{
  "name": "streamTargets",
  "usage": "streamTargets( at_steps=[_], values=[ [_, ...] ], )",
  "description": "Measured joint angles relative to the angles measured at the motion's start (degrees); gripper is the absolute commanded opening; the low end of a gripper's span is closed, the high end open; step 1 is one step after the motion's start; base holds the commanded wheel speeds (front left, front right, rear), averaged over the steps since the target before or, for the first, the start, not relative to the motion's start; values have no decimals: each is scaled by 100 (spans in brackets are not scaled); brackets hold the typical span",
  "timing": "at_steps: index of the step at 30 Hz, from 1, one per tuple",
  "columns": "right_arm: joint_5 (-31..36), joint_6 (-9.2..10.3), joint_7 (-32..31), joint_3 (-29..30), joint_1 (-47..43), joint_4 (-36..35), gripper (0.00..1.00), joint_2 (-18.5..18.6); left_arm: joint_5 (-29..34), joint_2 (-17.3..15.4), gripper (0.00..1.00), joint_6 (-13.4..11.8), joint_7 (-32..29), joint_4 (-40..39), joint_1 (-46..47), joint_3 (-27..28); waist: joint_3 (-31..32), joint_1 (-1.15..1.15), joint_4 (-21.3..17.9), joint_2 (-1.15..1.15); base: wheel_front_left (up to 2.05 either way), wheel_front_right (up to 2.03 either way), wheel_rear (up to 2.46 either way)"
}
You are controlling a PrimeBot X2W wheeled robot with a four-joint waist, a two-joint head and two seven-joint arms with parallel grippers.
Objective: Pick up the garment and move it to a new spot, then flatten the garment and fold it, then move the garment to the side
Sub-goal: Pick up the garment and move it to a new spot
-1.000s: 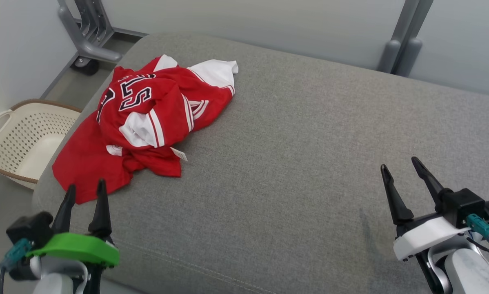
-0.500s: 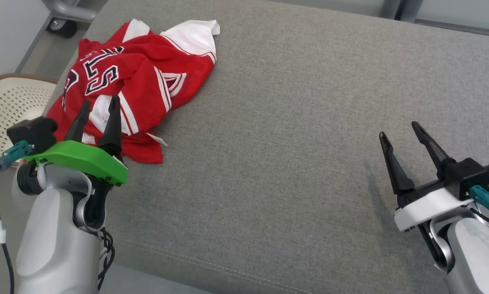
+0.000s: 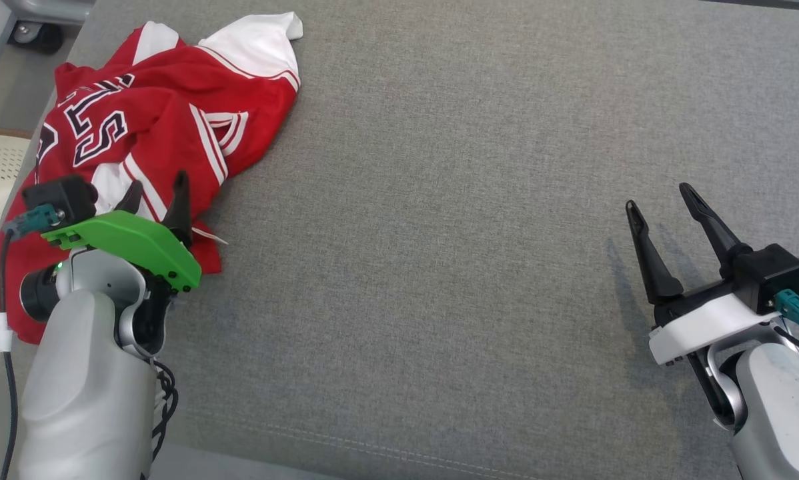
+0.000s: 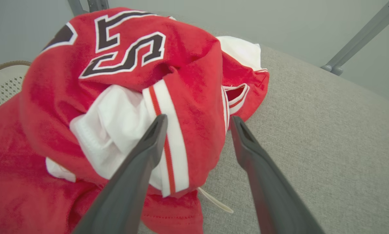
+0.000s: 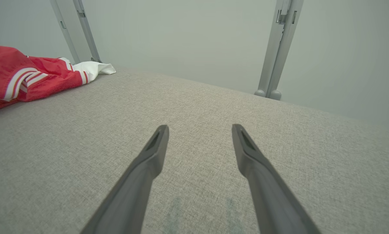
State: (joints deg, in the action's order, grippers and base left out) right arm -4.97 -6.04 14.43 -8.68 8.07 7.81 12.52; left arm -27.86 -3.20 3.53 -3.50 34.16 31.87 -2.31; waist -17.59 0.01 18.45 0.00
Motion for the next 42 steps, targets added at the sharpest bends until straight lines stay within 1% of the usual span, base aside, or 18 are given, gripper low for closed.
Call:
streamTargets(
  at_steps=[4, 8, 14, 15, 16, 17, 18, 23, 26, 30, 35, 42],
  values=[
    [0, -2, 0, -35, 82, 10, 100, -1, 78, -182, 100, -146, -163, 270, 94, 22, -55, 0, -61, 0, 0, 0, 0],
    [0, -19, 0, -52, 159, 16, 100, 0, 144, -352, 100, -207, -293, 428, 369, 37, -100, 0, -132, 0, 0, 0, 0],
    [0, -46, 0, -43, 174, 67, 100, 1, 181, -398, 100, -240, -446, 664, 583, 8, -145, 0, -218, 0, 0, 0, 0],
    [-1, -48, 0, -47, 175, 77, 100, -3, 181, -392, 90, -238, -480, 731, 594, -13, -148, 0, -233, 0, 0, 0, 0],
    [-1, -48, 0, -36, 175, 81, 100, 0, 181, -381, 49, -238, -523, 790, 603, -45, -151, 0, -243, 0, 0, 0, 0],
    [-1, -48, 0, -24, 175, 82, 100, 3, 181, -363, 22, -238, -536, 818, 604, -68, -155, 0, -248, 0, 0, 0, 0],
    [-1, -48, 0, -20, 175, 85, 100, 1, 181, -349, 0, -238, -537, 839, 610, -86, -158, 0, -253, 0, 0, 0, 0],
    [-1, -48, 0, 9, 175, 98, 100, 3, 194, -345, 0, -238, -537, 922, 766, -162, -154, 0, -253, 0, 0, 0, 0],
    [-2, -48, 0, 85, 174, 127, 100, 24, 370, -298, 0, -237, -526, 928, 958, -311, -134, 0, -218, 0, 0, 0, 0],
    [-2, -49, 0, 74, 174, 138, 100, 23, 617, -274, 0, -236, -308, 744, 1253, -520, -92, 0, -146, 0, 0, 0, 0],
    [-2, -51, 0, -86, 181, 177, 100, -55, 833, -201, 0, -94, -188, 486, 1578, -788, -11, 0, -133, 0, 0, 0, 0],
    [-11, -51, 0, -157, 208, 196, 100, -302, 1038, 0, 0, 103, -36, 132, 1879, -1224, 96, 0, -341, 0, 0, 0, 0]
  ],
)
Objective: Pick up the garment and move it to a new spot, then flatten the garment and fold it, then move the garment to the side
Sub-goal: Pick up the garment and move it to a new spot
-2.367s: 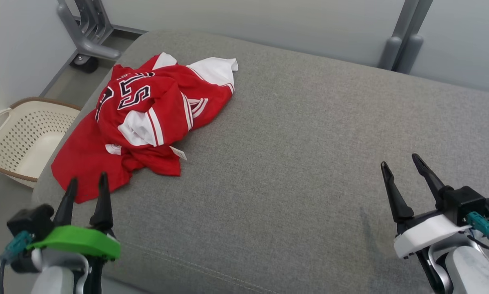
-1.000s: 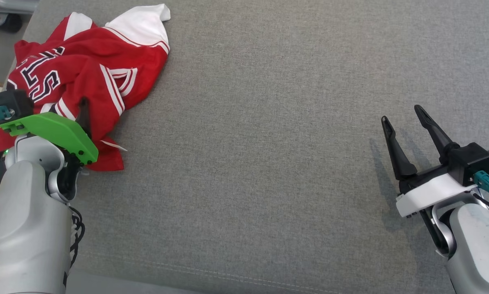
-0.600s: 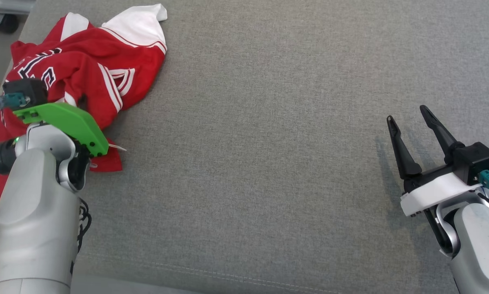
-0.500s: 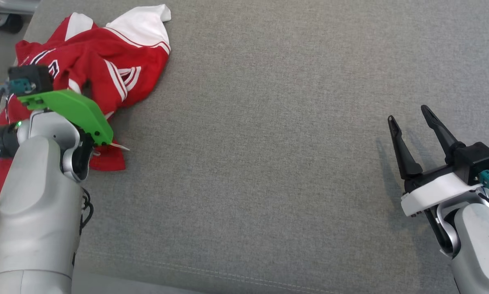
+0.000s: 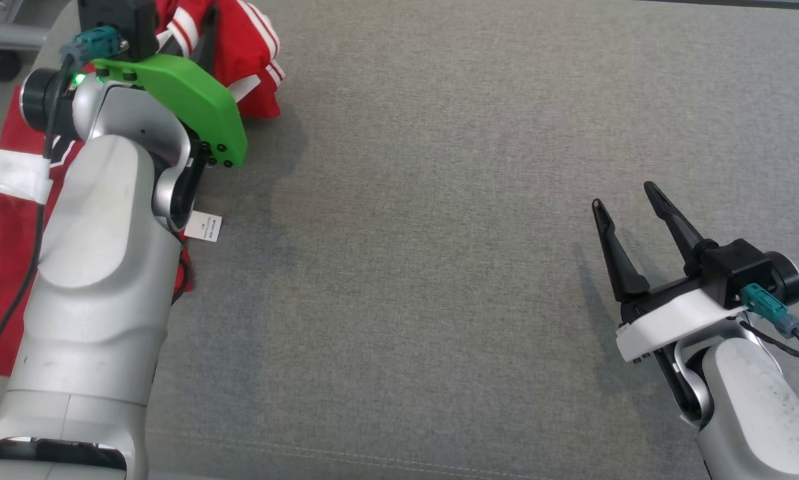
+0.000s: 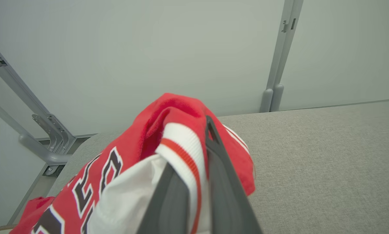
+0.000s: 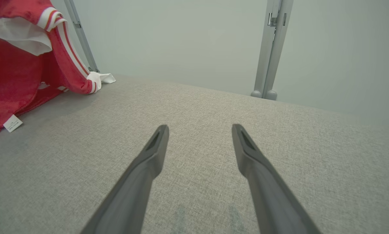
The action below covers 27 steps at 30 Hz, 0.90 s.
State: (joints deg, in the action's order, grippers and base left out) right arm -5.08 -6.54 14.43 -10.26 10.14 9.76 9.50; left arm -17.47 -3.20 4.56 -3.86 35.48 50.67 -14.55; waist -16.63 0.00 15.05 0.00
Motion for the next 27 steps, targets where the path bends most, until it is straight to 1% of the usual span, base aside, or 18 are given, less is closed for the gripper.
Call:
streamTargets(
  at_steps=[4, 8, 12, 17, 20, 22, 26, 27],
  values=[
    [-3, 0, 0, -11, -1, 19, 100, -127, 18, 67, 0, 74, 12, -129, 81, -235, 66, 0, -220, 0, 0, 0, 0],
    [-56, 19, 0, 119, -16, 21, 100, -203, 11, 154, 0, 143, -7, -261, 130, -516, 133, 0, -489, 0, 0, 0, 0],
    [-62, 125, 0, 263, -109, -8, 100, -232, -76, 238, 0, 199, -37, -332, 134, -928, 198, 0, -783, 0, 0, 0, 0],
    [-110, 244, 0, 416, -322, -75, 100, -309, -428, 225, 0, 248, -188, -464, 100, -1446, 271, 0, -1171, 0, 0, 0, 0],
    [-113, 310, 0, 478, -404, -129, 100, -368, -1092, 183, 0, 249, -199, -803, 5, -2039, 308, 0, -1410, 0, 0, 0, 0],
    [-122, 316, 0, 521, -467, -171, 100, -401, -1439, 182, 0, 250, -223, -1055, -90, -2466, 329, 0, -1572, 0, 0, 0, 0],
    [-147, 361, 0, 593, -582, -205, 100, -413, -1848, 177, 0, 250, -266, -1518, -201, -3125, 367, 0, -1895, 0, 0, 0, 0],
    [-148, 360, 0, 598, -625, -207, 100, -428, -1980, 167, 0, 250, -265, -1689, -221, -3341, 383, 0, -2060, 0, 0, 0, 0]
  ],
)
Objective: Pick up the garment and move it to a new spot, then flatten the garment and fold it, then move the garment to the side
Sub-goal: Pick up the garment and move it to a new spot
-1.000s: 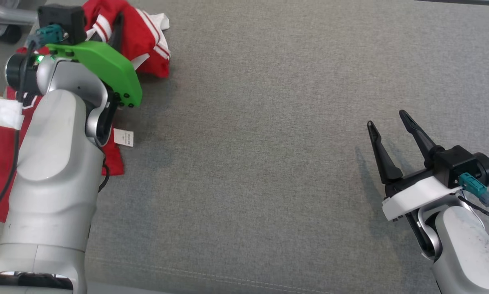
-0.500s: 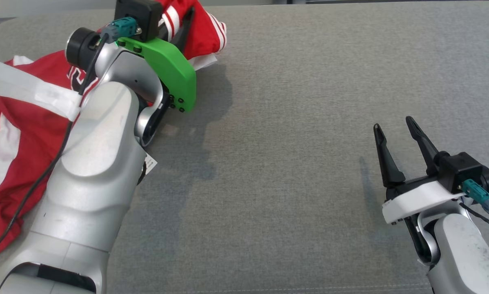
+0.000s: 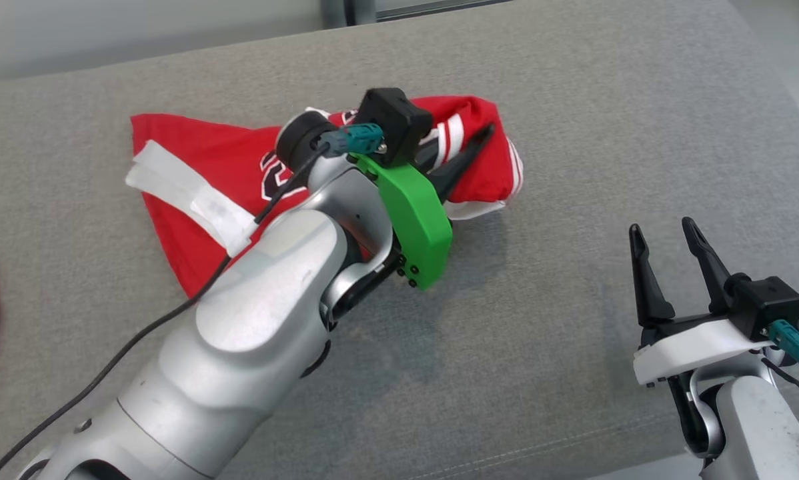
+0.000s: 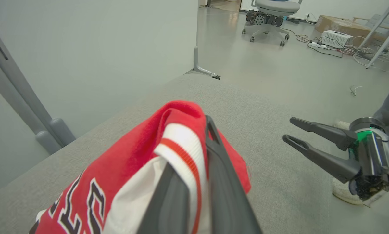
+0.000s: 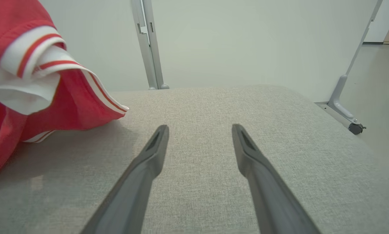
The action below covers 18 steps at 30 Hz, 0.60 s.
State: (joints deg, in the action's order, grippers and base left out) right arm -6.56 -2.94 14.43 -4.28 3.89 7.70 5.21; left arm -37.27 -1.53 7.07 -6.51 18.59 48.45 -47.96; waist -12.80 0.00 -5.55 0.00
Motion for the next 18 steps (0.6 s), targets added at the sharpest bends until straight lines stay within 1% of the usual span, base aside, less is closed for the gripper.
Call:
streamTargets(
  at_steps=[4, 8, 9, 10, 12, 13, 14, 15, 16, 18],
  values=[
    [-5, -7, 0, -19, -21, -13, 100, -37, -97, -8, 0, -15, -21, -58, -53, -218, 18, 0, -325, 0, 0, 0, 0],
    [-7, -73, 0, -135, -22, -9, 100, -90, -63, -20, 0, -303, -94, 236, -316, -325, 13, 0, -654, 0, 0, 0, 0],
    [-7, -105, 0, -174, -20, -1, 100, -109, -34, -26, 12, -377, -105, 350, -403, -343, 9, 0, -735, 0, 0, 0, 0],
    [-7, -126, 0, -218, -15, 10, 100, -124, -14, -34, 15, -455, -109, 466, -486, -348, 4, 0, -818, 0, 0, 0, 0],
    [-7, -162, 0, -312, 24, 40, 100, -143, 40, -54, 13, -584, -108, 650, -593, -342, -10, 0, -980, 0, 0, 0, 0],
    [-7, -171, 0, -341, 42, 43, 100, -154, 44, -70, 17, -622, -99, 699, -623, -345, -17, 0, -1063, 0, 0, 0, 0],
    [-7, -180, 0, -341, 48, 44, 100, -164, 44, -90, 41, -665, -89, 713, -630, -363, -23, 0, -1141, 0, 0, 0, 0],
    [-7, -183, 0, -331, 47, 54, 100, -160, 44, -92, 92, -713, -48, 714, -630, -366, -30, 0, -1219, 0, 0, 0, 0],
    [-7, -185, 0, -320, 47, 67, 100, -159, 44, -91, 100, -739, -16, 711, -628, -370, -36, 0, -1290, 0, 0, 0, 0],
    [-8, -188, 0, -296, 47, 88, 100, -162, 41, -89, 100, -826, 22, 711, -627, -382, -49, 0, -1418, 0, 0, 0, 0]
  ],
)
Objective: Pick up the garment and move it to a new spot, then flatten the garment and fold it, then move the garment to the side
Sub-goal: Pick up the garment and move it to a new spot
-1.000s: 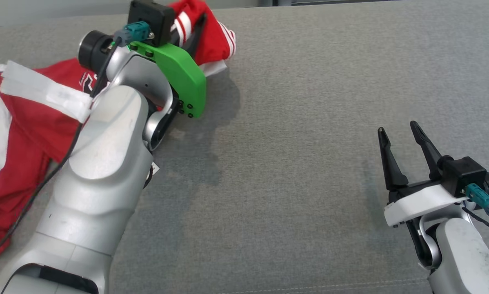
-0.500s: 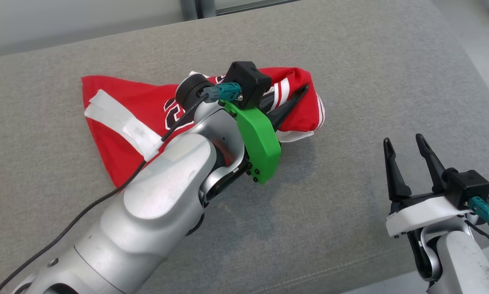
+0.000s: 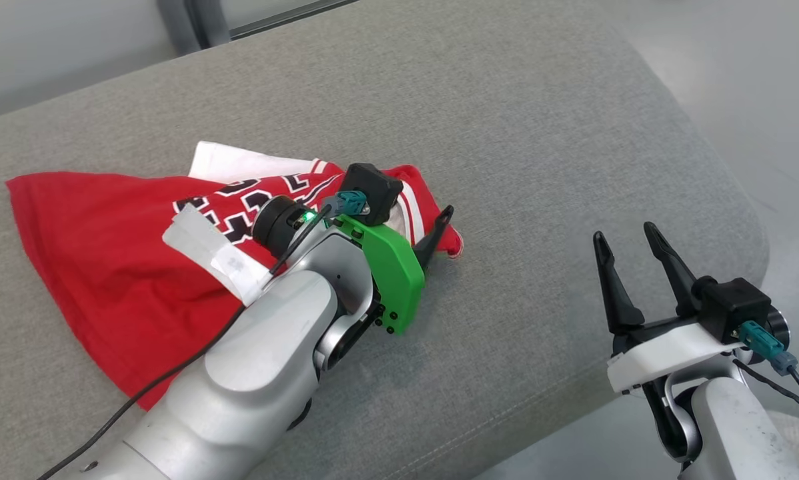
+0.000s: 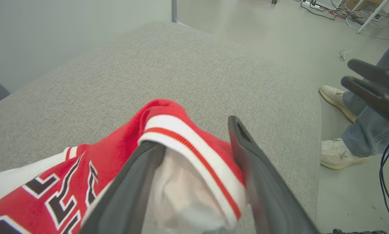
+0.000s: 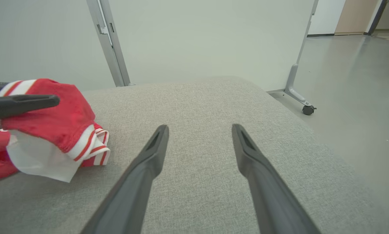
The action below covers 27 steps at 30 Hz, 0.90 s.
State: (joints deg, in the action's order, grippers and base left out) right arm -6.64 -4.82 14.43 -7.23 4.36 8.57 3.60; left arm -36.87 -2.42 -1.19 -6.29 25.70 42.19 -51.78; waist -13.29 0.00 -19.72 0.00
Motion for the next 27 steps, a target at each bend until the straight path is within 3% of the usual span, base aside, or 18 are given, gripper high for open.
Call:
streamTargets(
  at_steps=[5, 15, 27],
  values=[
    [-26, -16, 0, 137, -6, 18, 100, 4, -136, 4, 100, -92, 142, -27, 7, -18, -11, 0, -123, 0, 0, 0, 0],
    [-24, -23, 0, 272, -26, 27, 100, 4, -119, -4, 100, -212, 296, 188, -37, -10, 96, 0, 224, 0, 0, 0, 0],
    [-2, -69, 0, 464, -335, 22, 100, 47, -386, -471, 100, -439, 591, -66, -851, 591, 317, 0, 748, 0, 0, 0, 0]
  ],
)
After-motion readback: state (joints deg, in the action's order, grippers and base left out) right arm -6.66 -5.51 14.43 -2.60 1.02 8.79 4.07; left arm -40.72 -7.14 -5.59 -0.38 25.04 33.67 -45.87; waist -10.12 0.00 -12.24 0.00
